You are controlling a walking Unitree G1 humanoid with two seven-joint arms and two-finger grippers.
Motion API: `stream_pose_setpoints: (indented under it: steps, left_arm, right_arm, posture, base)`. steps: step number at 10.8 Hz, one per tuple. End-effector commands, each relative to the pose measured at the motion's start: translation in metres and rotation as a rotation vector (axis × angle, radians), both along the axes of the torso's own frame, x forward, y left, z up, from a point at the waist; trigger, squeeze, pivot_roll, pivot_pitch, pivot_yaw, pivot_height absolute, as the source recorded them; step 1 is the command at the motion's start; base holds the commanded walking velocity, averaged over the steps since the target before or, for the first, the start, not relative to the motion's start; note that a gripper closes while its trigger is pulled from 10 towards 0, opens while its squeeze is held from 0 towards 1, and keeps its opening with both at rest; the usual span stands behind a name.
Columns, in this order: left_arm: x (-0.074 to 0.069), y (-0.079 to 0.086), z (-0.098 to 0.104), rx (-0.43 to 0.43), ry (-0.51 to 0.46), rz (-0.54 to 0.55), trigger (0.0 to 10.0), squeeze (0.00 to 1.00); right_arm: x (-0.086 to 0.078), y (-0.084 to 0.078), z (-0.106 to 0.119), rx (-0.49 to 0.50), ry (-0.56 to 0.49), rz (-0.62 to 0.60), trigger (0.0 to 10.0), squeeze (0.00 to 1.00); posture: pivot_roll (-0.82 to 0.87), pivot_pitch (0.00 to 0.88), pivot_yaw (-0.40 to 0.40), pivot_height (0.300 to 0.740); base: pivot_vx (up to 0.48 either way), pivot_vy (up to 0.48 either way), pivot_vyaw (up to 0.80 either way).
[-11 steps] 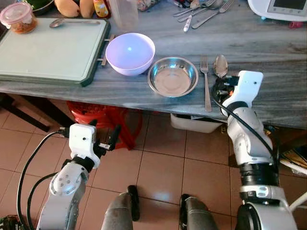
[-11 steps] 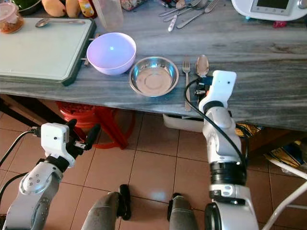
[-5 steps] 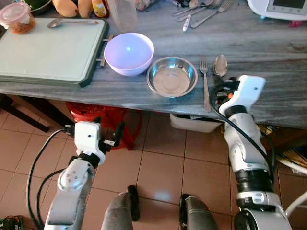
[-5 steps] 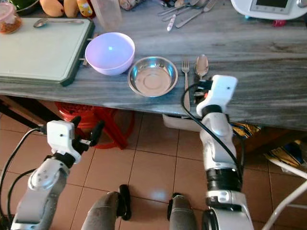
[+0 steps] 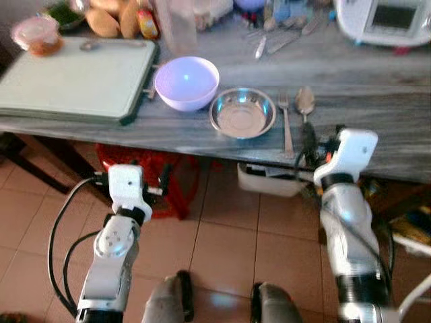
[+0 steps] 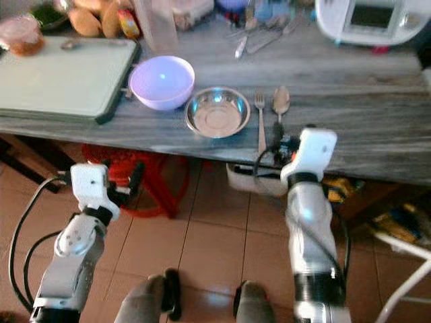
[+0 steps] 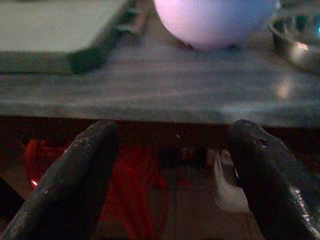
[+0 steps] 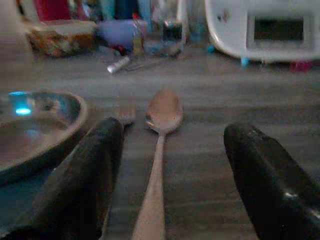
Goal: Setting the table
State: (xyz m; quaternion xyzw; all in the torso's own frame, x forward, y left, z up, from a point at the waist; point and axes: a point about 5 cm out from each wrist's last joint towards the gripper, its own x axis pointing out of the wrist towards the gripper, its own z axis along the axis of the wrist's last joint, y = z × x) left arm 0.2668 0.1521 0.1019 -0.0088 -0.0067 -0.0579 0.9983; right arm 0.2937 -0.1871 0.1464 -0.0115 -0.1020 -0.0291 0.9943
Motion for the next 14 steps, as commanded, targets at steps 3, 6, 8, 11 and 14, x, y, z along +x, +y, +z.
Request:
stream_pose_setpoints:
  steps: [3, 6, 8, 11, 14]
  left_arm:
    - [0.000, -0.002, -0.012, -0.004, 0.027, 0.009, 10.0, 0.00]
    - [0.002, -0.005, -0.013, -0.013, 0.023, -0.006, 10.0, 0.00]
    - [0.001, -0.005, -0.014, -0.012, 0.027, -0.007, 10.0, 0.00]
    - [0.002, -0.006, -0.014, -0.008, 0.020, -0.010, 10.0, 0.00]
    - [0.003, -0.008, -0.014, -0.014, 0.021, -0.011, 10.0, 0.00]
  right_arm:
    - [-0.028, 0.010, -0.017, -0.016, 0.048, 0.006, 10.0, 0.00]
    - [-0.034, 0.009, -0.026, -0.052, 0.091, -0.034, 10.0, 0.00]
    - [-0.033, 0.004, -0.028, -0.071, 0.102, -0.075, 10.0, 0.00]
    - [-0.023, 0.003, -0.023, -0.074, 0.090, -0.089, 10.0, 0.00]
    - [-0.023, -0.001, -0.028, -0.022, 0.128, -0.097, 10.0, 0.00]
  posture:
    - [-0.08, 0.060, 0.044, 0.740]
    - [-0.08, 0.056, 0.055, 0.740]
    - [-0.08, 0.048, 0.057, 0.740]
    - [-0.08, 0.048, 0.048, 0.740]
    - [-0.08, 0.043, 0.049, 0.740]
  base:
    - [0.000, 0.000, 0.00]
    - [0.000, 0.000, 0.00]
    - [0.000, 0.000, 0.00]
    - [0.000, 0.000, 0.00]
    - [0.000, 0.000, 0.00]
